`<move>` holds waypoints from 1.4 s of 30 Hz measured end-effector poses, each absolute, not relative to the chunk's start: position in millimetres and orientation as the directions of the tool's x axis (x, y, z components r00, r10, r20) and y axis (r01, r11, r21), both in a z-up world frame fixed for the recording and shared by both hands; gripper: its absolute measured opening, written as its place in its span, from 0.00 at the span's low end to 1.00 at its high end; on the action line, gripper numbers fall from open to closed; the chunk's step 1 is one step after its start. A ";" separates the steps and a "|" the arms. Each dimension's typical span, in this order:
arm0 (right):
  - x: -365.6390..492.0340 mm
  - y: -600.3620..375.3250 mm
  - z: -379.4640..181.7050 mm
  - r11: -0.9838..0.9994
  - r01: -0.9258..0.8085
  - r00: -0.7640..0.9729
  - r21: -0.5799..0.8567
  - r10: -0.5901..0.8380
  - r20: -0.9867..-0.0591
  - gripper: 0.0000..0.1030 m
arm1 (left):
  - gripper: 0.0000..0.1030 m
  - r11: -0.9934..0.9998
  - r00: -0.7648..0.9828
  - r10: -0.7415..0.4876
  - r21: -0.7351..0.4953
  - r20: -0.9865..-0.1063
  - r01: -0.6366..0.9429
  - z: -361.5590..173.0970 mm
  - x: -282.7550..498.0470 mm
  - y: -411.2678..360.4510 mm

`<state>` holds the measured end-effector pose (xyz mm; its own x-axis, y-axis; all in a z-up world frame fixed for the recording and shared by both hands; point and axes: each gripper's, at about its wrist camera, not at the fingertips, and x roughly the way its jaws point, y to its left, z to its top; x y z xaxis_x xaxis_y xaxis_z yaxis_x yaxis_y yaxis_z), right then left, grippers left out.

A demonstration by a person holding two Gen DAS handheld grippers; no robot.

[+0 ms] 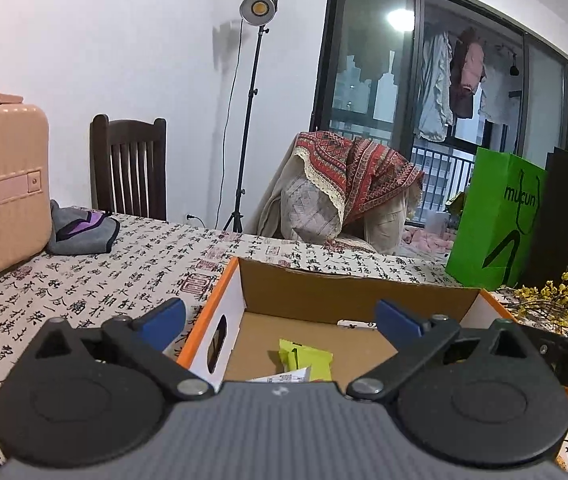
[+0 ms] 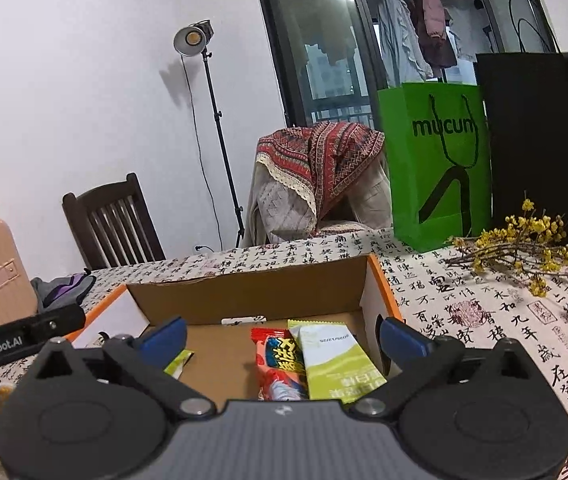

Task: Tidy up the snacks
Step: 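Carry both held packets over the box, lower them in and open both tools, then move the right tool back to the pile and grasp a white cracker packet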

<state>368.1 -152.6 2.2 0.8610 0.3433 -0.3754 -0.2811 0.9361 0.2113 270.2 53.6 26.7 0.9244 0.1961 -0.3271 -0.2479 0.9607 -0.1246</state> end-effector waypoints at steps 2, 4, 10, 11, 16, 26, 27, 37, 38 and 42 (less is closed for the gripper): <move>363.2 -152.4 8.3 0.934 -0.290 0.863 0.209 0.350 -0.365 1.00 | 1.00 0.961 0.927 0.176 -0.145 -0.330 -0.234 33.9 266.3 54.3; 357.2 -152.7 16.8 0.934 -0.294 0.869 0.202 0.349 -0.352 1.00 | 1.00 0.963 0.934 0.168 -0.150 -0.316 -0.224 43.8 258.7 53.4; 329.8 -155.6 40.0 0.940 -0.301 0.875 0.161 0.339 -0.345 1.00 | 1.00 0.967 0.939 0.155 -0.146 -0.305 -0.208 66.8 231.5 49.8; 324.8 -156.4 42.2 0.940 -0.305 0.873 0.153 0.340 -0.349 1.00 | 1.00 0.968 0.939 0.155 -0.141 -0.306 -0.206 69.0 227.7 49.7; 295.2 -161.3 44.3 0.940 -0.324 0.862 0.110 0.341 -0.376 1.00 | 1.00 0.974 0.938 0.155 -0.109 -0.310 -0.197 72.3 205.2 50.8; 245.9 -172.9 19.5 0.943 -0.325 0.836 0.076 0.324 -0.442 1.00 | 1.00 0.982 0.925 0.139 -0.074 -0.355 -0.176 52.5 161.8 58.4; 241.5 -174.9 14.9 0.942 -0.326 0.830 0.079 0.325 -0.453 1.00 | 1.00 0.982 0.922 0.139 -0.072 -0.362 -0.176 49.0 158.1 59.5; 214.5 -188.7 -29.1 0.947 -0.310 0.770 0.086 0.303 -0.561 1.00 | 1.00 0.981 0.880 0.136 -0.059 -0.455 -0.183 5.6 129.7 73.6; 213.4 -188.1 -32.2 0.945 -0.315 0.762 0.083 0.304 -0.572 1.00 | 1.00 0.981 0.876 0.132 -0.067 -0.464 -0.183 0.9 127.1 75.0; 215.4 -178.1 -40.8 0.941 -0.333 0.735 0.057 0.297 -0.609 1.00 | 1.00 0.981 0.865 0.118 -0.077 -0.488 -0.177 -11.8 120.4 76.1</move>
